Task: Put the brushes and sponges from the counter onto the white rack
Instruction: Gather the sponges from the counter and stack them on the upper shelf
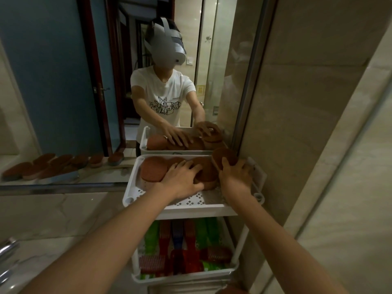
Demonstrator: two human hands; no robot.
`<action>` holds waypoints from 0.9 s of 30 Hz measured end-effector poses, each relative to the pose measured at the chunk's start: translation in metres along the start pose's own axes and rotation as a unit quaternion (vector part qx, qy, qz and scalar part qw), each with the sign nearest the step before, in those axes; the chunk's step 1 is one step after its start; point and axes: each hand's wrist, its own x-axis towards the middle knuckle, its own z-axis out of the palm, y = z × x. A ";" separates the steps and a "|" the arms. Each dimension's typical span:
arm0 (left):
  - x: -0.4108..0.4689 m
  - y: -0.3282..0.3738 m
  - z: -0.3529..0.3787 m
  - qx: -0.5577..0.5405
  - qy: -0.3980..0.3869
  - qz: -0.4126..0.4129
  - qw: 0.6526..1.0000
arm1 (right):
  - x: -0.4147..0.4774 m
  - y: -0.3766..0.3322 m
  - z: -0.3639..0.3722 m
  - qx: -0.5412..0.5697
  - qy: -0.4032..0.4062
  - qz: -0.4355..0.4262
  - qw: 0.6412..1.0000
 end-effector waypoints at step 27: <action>-0.007 0.003 -0.014 -0.029 -0.065 -0.036 0.997 | 0.012 0.003 -0.006 -0.057 -0.124 -0.091 0.986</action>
